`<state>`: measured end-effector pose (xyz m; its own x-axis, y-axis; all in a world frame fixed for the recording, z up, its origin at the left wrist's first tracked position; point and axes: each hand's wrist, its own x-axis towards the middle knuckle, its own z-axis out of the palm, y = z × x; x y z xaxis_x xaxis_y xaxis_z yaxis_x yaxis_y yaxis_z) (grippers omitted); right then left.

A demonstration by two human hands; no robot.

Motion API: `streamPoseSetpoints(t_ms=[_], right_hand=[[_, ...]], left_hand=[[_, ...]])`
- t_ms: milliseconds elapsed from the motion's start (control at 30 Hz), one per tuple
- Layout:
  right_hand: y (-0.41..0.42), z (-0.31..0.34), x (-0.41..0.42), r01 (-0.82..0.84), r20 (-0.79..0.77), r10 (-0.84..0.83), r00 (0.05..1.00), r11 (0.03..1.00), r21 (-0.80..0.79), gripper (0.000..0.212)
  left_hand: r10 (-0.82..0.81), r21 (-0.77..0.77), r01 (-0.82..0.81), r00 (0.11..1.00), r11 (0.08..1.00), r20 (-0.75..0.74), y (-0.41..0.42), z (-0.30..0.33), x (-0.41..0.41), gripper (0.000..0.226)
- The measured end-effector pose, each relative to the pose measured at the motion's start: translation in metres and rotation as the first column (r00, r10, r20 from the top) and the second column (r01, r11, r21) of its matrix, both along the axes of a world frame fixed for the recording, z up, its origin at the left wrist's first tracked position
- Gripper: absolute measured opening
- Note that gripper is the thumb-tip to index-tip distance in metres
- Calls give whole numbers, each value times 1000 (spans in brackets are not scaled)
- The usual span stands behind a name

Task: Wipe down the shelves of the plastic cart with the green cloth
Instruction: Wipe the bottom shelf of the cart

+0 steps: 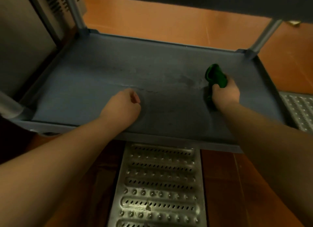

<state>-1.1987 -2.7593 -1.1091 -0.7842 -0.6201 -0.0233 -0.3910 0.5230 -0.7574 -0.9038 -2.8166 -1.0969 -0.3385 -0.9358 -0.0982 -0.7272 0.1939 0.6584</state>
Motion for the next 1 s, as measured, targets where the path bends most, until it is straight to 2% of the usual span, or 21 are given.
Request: streamPoseSetpoints(t_ms=[300, 467, 633, 767, 833, 933, 1000], right_hand=[[-52, -4, 100, -195, 59, 197, 979, 980, -47, 52], [-85, -10, 178, -392, 101, 399, 911, 916, -86, 54], [-111, -10, 249, -448, 169, 469, 867, 882, -147, 53], [-119, -8, 279, -500, 275, 550, 788, 834, -234, 52], [-113, -11, 279, -423, 379, 533, 757, 840, -339, 49], [-95, -12, 261, -138, 619, 452, 642, 862, -487, 42], [-80, -10, 234, 15, 694, 412, 590, 854, -521, 37]], left_hand=[[43, 27, -43, 999, 999, -1, -20, 11, 38, 9], [72, 44, -73, 997, 996, 16, -29, 4, 70, 8], [180, 43, -179, 984, 983, -18, -35, 3, 103, 10], [210, 54, -209, 977, 977, -27, -32, 1, 117, 11], [201, 52, -200, 979, 978, -26, -26, 0, 112, 11], [179, 42, -178, 983, 983, -30, -19, 0, 92, 12], [160, 30, -159, 986, 987, -39, -12, 2, 71, 11]])
